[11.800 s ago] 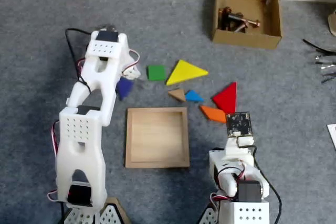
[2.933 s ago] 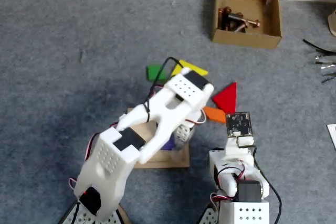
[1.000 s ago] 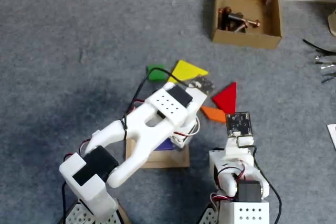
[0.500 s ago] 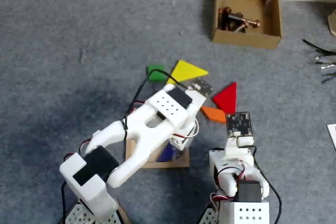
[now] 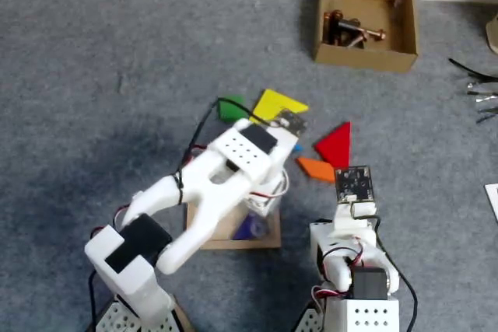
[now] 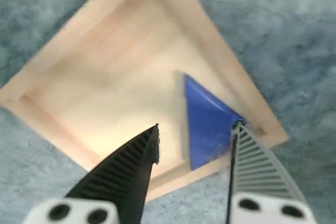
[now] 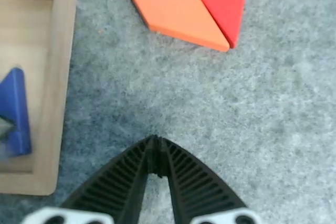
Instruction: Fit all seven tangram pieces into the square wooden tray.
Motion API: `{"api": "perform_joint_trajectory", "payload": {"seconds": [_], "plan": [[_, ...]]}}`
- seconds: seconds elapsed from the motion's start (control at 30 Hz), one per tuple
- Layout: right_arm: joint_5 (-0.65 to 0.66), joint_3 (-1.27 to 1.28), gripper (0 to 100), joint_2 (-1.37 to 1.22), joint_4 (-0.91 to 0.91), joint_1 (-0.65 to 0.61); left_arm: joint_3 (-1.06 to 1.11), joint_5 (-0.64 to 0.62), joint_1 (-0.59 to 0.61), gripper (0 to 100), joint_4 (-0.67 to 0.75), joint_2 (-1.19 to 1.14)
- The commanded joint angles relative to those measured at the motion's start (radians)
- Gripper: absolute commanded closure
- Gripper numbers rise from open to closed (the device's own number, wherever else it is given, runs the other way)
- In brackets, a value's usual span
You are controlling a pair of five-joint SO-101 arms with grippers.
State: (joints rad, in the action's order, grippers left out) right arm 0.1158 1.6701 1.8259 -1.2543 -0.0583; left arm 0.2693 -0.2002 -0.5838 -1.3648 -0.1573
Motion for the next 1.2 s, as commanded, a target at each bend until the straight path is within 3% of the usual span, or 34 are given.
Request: {"api": "perform_joint_trajectory", "payload": {"seconds": [0.0,0.17,0.67,1.17], "plan": [[-0.005,0.122,99.3,0.013,0.007,-0.007,-0.088,-0.003,0.018,88,-0.012,0.027],[-0.005,0.122,99.3,0.013,0.007,-0.007,-0.096,-0.003,0.019,99,-0.009,0.016],[-0.005,0.122,99.3,0.013,0.007,-0.007,0.028,-0.005,0.002,100,0.135,0.013],[-0.005,0.122,99.3,0.013,0.007,-0.007,0.088,-0.005,-0.113,99,0.132,0.013]]}}
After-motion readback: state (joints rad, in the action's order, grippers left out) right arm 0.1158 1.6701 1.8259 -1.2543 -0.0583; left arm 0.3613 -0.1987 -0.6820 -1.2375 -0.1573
